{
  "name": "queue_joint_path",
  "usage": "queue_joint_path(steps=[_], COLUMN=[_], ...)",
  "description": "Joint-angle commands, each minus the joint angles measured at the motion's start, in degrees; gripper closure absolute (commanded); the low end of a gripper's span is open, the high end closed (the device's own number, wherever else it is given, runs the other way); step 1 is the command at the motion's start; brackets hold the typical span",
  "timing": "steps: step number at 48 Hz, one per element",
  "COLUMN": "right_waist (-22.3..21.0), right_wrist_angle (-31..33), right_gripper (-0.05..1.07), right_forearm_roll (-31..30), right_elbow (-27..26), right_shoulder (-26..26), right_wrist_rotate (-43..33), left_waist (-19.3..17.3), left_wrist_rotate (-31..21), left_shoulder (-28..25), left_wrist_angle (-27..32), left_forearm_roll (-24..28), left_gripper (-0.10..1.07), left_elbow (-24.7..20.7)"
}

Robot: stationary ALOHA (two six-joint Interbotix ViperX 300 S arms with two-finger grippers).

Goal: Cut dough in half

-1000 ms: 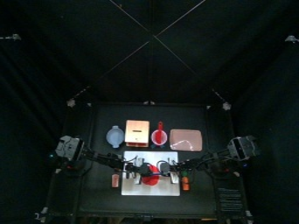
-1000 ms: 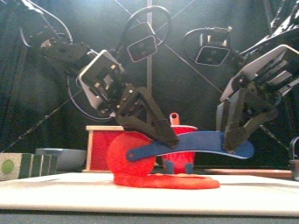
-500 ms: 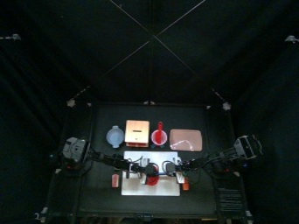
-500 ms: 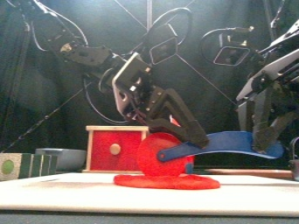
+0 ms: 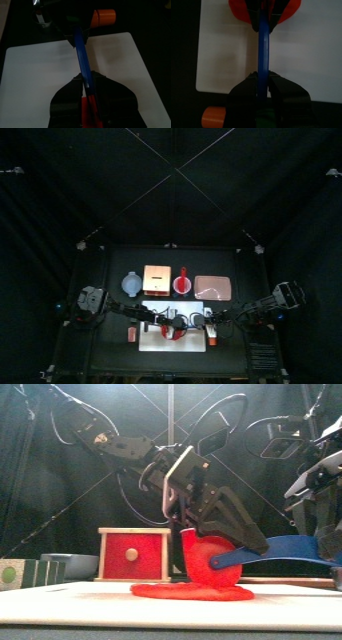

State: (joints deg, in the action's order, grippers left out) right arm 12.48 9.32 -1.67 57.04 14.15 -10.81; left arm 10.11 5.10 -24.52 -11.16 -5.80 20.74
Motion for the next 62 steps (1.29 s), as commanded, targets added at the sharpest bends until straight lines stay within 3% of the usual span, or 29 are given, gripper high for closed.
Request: queue_joint_path(steps=[1, 45, 62], right_waist=[0.00, 0.18, 0.18], right_wrist_angle=[0.26, 12.66, 15.64], right_gripper=[0.70, 0.70, 0.70], right_forearm_roll=[-0.18, 0.00, -0.18], right_elbow=[-0.70, 2.37, 1.05], right_shoulder=[2.81, 16.26, 23.03], right_wrist_rotate=[0.09, 0.09, 0.09], left_waist=[0.18, -0.79, -1.14], left_wrist_rotate=[0.35, 0.44, 0.35], left_shoulder=[-0.53, -5.27, -0.35], left_wrist_angle=[0.97, 2.29, 5.89], left_forearm_roll=[0.26, 1.93, 5.98], left_gripper=[0.46, 0.46, 0.43], left_elbow=[-1.14, -10.11, -10.55])
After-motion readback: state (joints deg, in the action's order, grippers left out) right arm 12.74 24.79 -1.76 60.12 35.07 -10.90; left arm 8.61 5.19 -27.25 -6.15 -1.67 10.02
